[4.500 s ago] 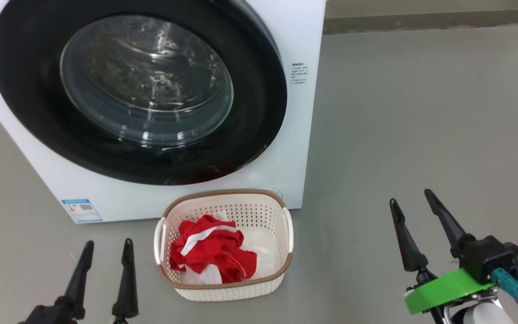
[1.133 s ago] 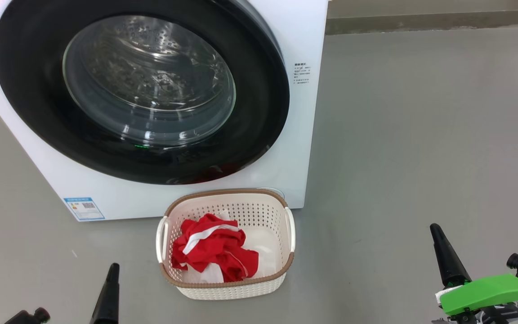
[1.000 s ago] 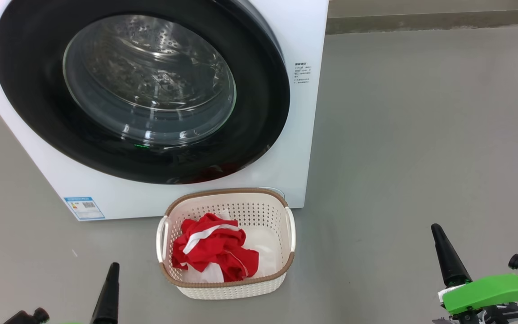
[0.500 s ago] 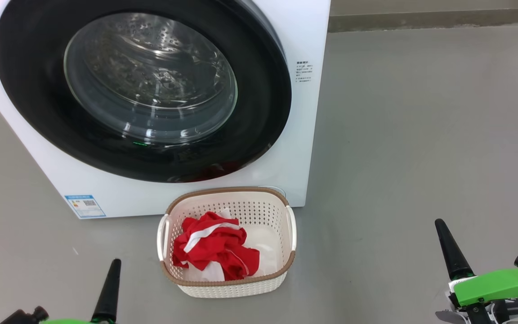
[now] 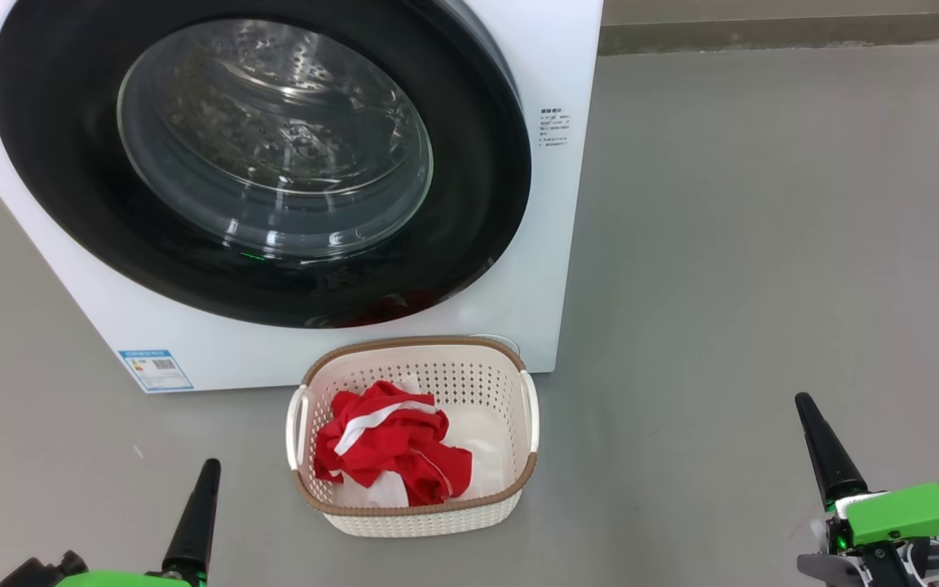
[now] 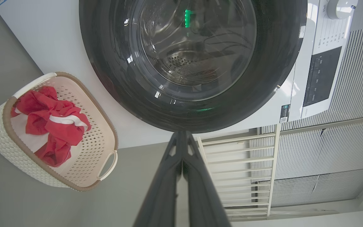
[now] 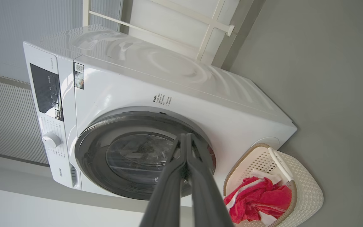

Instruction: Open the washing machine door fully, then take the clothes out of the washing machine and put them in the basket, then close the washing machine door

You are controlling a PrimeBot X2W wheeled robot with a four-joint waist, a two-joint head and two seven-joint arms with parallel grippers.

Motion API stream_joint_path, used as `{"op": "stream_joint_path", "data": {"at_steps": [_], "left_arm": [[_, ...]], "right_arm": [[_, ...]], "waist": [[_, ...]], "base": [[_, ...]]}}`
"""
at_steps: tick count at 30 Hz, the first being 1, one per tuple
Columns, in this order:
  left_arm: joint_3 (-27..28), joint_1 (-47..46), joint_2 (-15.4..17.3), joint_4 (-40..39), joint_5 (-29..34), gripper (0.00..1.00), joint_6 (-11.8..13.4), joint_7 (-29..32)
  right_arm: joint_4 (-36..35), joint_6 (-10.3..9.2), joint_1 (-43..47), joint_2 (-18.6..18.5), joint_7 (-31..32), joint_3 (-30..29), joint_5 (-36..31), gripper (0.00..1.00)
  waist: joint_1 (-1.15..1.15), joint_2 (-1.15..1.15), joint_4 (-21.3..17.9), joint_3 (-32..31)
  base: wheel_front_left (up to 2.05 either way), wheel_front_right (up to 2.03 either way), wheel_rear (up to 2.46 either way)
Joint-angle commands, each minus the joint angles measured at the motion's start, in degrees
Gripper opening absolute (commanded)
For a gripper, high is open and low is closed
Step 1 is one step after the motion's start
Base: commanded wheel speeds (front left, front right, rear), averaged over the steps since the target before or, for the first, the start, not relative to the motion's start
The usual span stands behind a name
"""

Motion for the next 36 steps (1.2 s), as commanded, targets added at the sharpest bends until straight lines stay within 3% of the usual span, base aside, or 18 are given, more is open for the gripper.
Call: {"op": "stream_joint_path", "data": {"at_steps": [1, 16, 36], "left_arm": [[1.92, -2.50, 1.03, -0.97, -1.94, 0.00, -0.83, 0.51], [2.43, -3.65, 1.18, -0.27, -11.48, 0.00, -1.31, 2.98], [2.44, -3.67, 1.18, -0.25, -11.73, 0.00, -1.32, 3.04]], "right_arm": [[-1.32, -0.02, -3.06, -0.90, 0.57, 0.59, 2.09, 0.00], [-0.95, -0.04, -3.93, -0.91, 3.18, -0.52, 11.95, 0.00], [-0.92, -0.04, -3.98, -0.66, 3.53, -0.90, 11.90, 0.00]], "waist": [[0.00, 0.00, 0.03, 0.03], [0.00, 0.00, 0.27, 0.30], [0.00, 0.00, 0.28, 0.31]], "base": [[0.00, 0.00, 0.00], [0.00, 0.00, 0.00], [0.00, 0.00, 0.00]]}}
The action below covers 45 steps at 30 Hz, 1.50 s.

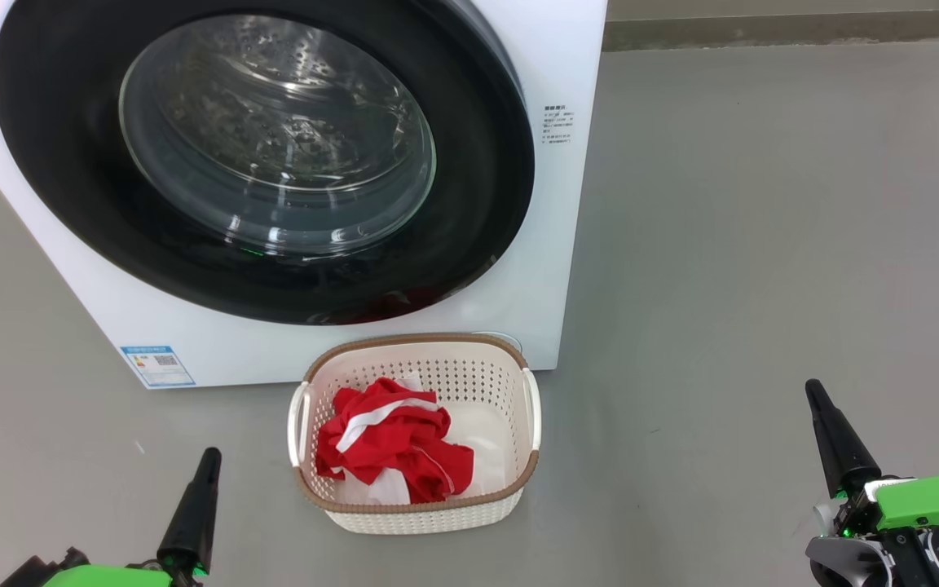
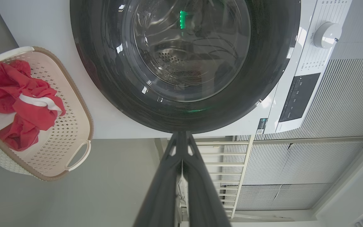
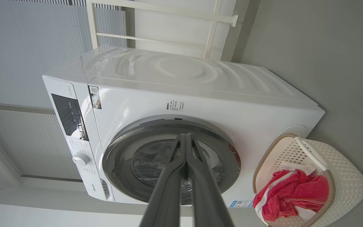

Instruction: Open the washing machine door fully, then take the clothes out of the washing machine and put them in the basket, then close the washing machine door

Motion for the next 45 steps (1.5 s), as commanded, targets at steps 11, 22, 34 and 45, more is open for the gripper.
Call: {"op": "stream_joint_path", "data": {"at_steps": [11, 22, 34, 45], "left_arm": [[2.00, -2.32, 1.01, -1.16, -0.41, 0.00, -0.41, 0.19], [2.00, -2.32, 1.01, -1.16, -0.41, 0.00, -0.41, 0.19], [2.00, -2.31, 1.01, -1.16, -0.41, 0.00, -0.41, 0.19], [2.00, -2.31, 1.01, -1.16, -0.41, 0.00, -0.41, 0.19]], "right_arm": [[-1.39, -0.03, -2.56, -0.50, 0.43, 0.82, 0.15, 0.00], [-1.38, -0.03, -2.57, -0.39, 0.55, 0.66, 0.01, 0.00], [-1.37, -0.03, -2.59, -0.28, 0.68, 0.50, -0.11, 0.00], [-1.37, -0.03, -2.60, -0.19, 0.78, 0.38, -0.22, 0.00]], "waist": [[0.00, 0.00, 0.00, 0.00], [0.00, 0.00, 0.00, 0.00], [0.00, 0.00, 0.00, 0.00], [0.00, 0.00, 0.00, 0.00]], "base": [[0.00, 0.00, 0.00], [0.00, 0.00, 0.00], [0.00, 0.00, 0.00], [0.00, 0.00, 0.00]]}}
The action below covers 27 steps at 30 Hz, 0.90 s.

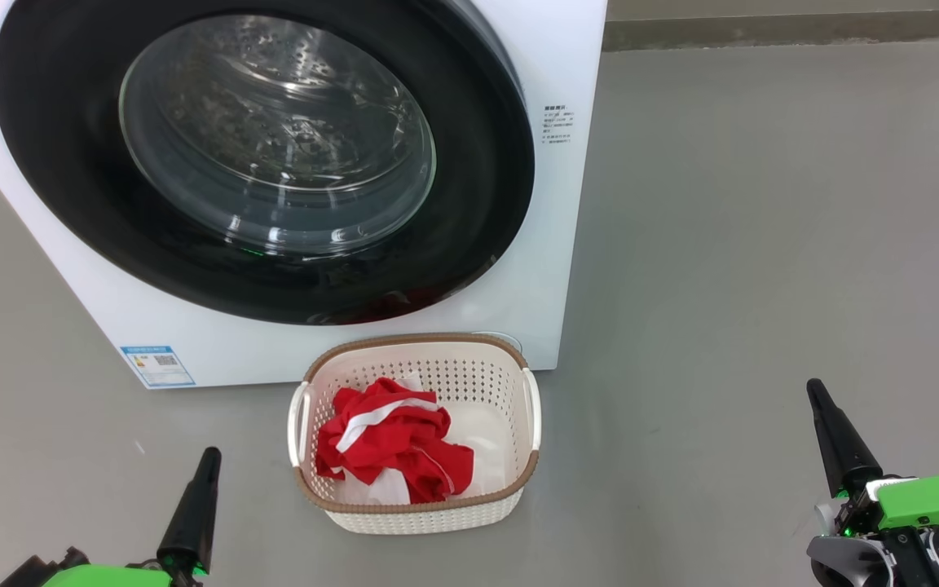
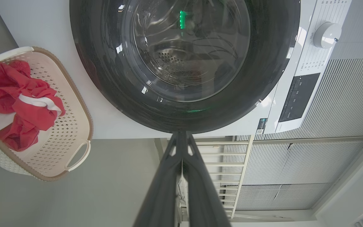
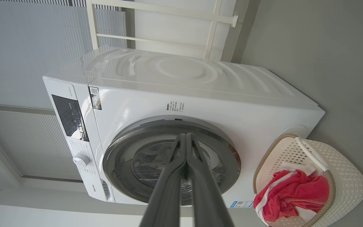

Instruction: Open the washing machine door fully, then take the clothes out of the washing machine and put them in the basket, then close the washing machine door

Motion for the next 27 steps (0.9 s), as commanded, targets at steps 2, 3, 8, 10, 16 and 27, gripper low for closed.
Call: {"op": "stream_joint_path", "data": {"at_steps": [2, 3, 8, 10, 16, 27], "left_arm": [[1.99, -2.25, 1.01, -1.16, -0.41, 0.00, -0.41, 0.19], [1.99, -2.25, 1.01, -1.16, -0.41, 0.00, -0.41, 0.19], [1.99, -2.25, 1.01, -1.16, -0.41, 0.00, -0.41, 0.19], [1.99, -2.25, 1.01, -1.16, -0.41, 0.00, -0.41, 0.19], [1.99, -2.25, 1.01, -1.16, -0.41, 0.00, -0.41, 0.19], [1.99, -2.25, 1.01, -1.16, -0.41, 0.00, -0.41, 0.19]], "right_arm": [[-1.40, 0.03, -2.52, -0.44, 0.37, 0.95, -0.04, 0.00], [-1.40, 0.03, -2.52, -0.44, 0.38, 0.94, -0.04, 0.00], [-1.39, 0.03, -2.52, -0.40, 0.42, 0.89, -0.08, 0.00], [-1.39, 0.03, -2.53, -0.39, 0.44, 0.88, -0.10, 0.00], [-1.39, 0.03, -2.53, -0.35, 0.48, 0.82, -0.15, 0.00], [-1.39, 0.03, -2.54, -0.30, 0.55, 0.74, -0.21, 0.00]], "waist": [[0.00, 0.00, 0.00, 0.00], [0.00, 0.00, 0.00, 0.00], [0.00, 0.00, 0.00, 0.00], [0.00, 0.00, 0.00, 0.00], [0.00, 0.00, 0.00, 0.00], [0.00, 0.00, 0.00, 0.00]], "base": [[0.00, 0.00, 0.00], [0.00, 0.00, 0.00], [0.00, 0.00, 0.00], [0.00, 0.00, 0.00], [0.00, 0.00, 0.00], [0.00, 0.00, 0.00]]}}
